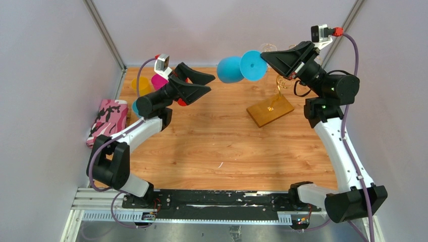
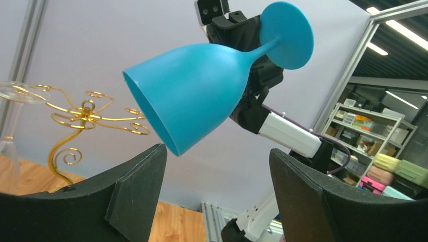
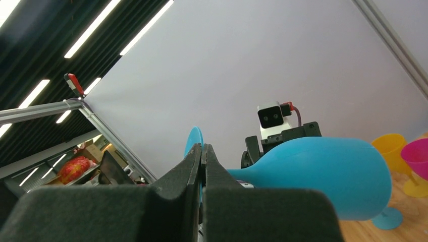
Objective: Take the wine glass off the wine glass rack
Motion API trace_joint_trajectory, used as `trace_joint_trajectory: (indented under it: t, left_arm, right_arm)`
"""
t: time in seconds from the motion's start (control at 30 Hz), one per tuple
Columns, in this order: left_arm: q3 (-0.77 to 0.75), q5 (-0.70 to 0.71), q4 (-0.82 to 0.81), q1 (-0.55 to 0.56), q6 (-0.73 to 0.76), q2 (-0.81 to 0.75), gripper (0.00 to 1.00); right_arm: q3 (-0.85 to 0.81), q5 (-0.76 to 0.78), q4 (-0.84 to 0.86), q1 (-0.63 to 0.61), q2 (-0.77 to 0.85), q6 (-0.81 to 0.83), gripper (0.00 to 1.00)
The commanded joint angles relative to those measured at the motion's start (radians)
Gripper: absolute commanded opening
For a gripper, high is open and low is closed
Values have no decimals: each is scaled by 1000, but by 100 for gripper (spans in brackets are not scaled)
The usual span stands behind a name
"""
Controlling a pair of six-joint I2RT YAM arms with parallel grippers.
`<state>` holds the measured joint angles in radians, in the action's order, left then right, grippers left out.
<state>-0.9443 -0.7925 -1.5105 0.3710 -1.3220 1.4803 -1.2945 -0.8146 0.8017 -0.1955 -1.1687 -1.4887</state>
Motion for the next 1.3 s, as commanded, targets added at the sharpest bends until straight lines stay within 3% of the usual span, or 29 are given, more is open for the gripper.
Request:
trace_joint_trajectory:
  t: [0.0, 0.33, 0.5, 0.67, 0.77, 0.97, 1.07, 1.13, 1.2, 1.27]
  left_arm:
    - [-9, -4, -71, 5, -10, -25, 80]
    - [-16, 5, -70, 5, -21, -21, 80]
    - [-36, 18, -72, 19, -57, -42, 77]
    - [7, 33, -70, 39, -40, -183, 58]
    - [46, 49, -68, 39, -36, -262, 47]
    - [52, 50, -68, 39, -70, -298, 0]
    - [43, 49, -44, 39, -77, -296, 0]
    - [36, 40, 80, 38, -14, -319, 0]
    - [18, 33, 330, 26, 120, -384, 0]
    - [-56, 105, 866, 16, 418, -495, 0]
  right_arm:
    - [7, 23, 90, -48, -11, -34, 0]
    - [27, 44, 1, -114, 21, 39, 0]
    - [123, 73, 137, -150, 5, -7, 0]
    - [245, 117, 394, -151, -14, -101, 0]
    - [280, 122, 405, -153, -13, -94, 0]
    - [303, 118, 410, -168, -19, -91, 0]
    - [308, 111, 386, -168, 2, -72, 0]
    - [303, 100, 330, -166, 28, -37, 2]
    - [301, 93, 243, -159, 70, 24, 18]
    - [298, 93, 94, -142, 132, 120, 34]
